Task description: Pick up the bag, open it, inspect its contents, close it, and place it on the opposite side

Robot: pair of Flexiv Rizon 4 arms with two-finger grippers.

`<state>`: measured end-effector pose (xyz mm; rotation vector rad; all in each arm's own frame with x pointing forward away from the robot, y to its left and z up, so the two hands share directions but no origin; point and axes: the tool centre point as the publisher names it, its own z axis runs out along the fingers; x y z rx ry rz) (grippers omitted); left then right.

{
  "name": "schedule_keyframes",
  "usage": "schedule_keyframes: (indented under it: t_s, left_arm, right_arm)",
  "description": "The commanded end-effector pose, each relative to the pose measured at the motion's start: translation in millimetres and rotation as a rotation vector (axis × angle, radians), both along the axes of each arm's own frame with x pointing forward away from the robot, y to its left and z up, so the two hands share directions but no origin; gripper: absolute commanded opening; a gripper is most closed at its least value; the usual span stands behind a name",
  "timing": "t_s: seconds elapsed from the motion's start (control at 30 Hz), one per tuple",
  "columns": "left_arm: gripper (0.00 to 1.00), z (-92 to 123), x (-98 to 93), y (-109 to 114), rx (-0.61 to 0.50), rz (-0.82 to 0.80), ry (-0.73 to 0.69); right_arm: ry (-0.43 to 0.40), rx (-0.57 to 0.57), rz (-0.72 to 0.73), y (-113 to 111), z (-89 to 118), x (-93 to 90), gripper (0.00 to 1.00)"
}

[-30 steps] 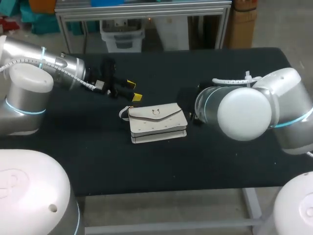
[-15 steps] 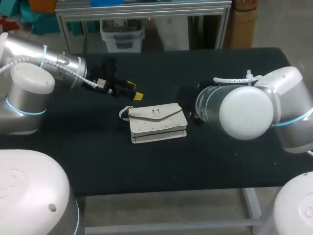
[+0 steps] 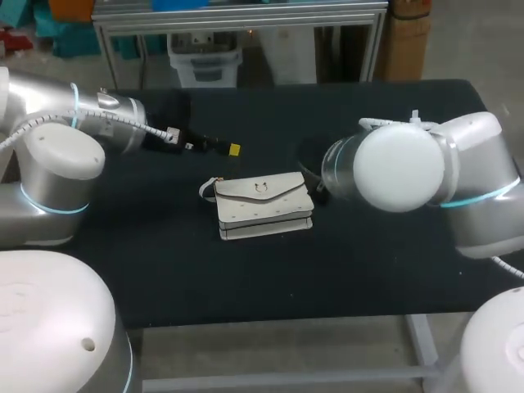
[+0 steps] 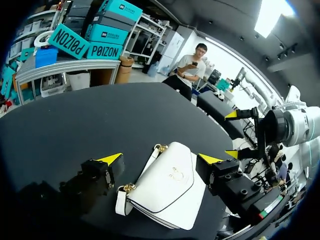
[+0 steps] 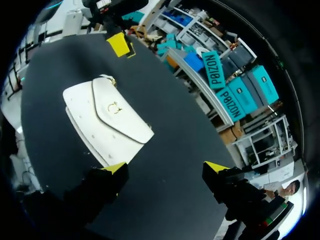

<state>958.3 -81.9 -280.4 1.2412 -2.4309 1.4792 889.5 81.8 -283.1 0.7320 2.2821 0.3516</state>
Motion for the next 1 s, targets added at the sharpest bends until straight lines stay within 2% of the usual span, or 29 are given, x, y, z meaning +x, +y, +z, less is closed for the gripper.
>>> schedule_keyframes:
  t_s: [0.03,0.27,0.53,1.0]
  left_arm:
    - [1.00,9.1,-9.7,1.5,0.154,0.277,0.069]
    - [1.00,6.1,-16.0,3.0,0.226,0.264,0.032]
    - [1.00,5.0,-14.5,3.7,0.283,0.253,0.044]
    - [1.00,-2.0,-7.7,2.5,0.322,0.292,0.163]
  right_arm:
    - [0.151,-0.009,-0.059,2.9,11.0,8.3,1.00]
    - [0.207,-0.014,-0.083,-5.7,15.2,18.0,1.00]
    - [0.251,-0.104,-0.165,-15.1,13.4,30.9,1.00]
    - [0.408,-0.124,-0.197,-24.0,10.1,45.0,1.00]
